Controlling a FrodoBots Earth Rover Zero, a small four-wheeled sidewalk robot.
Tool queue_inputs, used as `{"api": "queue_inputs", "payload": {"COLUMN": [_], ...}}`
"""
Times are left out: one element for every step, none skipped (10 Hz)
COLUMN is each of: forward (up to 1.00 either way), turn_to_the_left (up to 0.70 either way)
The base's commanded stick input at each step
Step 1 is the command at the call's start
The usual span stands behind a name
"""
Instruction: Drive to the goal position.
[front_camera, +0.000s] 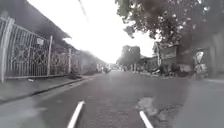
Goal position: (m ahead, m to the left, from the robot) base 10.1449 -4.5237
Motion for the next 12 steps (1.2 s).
{"api": "queue_inputs", "payload": {"forward": [0.7, 0.7, 0.7, 0.7, 0.7, 0.7, 0.7, 0.7, 0.7, 0.7, 0.7, 0.7], "turn_to_the_left": [0.0, 0.0, 0.0, 0.0, 0.0, 0.0, 0.0, 0.0, 0.0, 0.0, 0.0, 0.0]}}
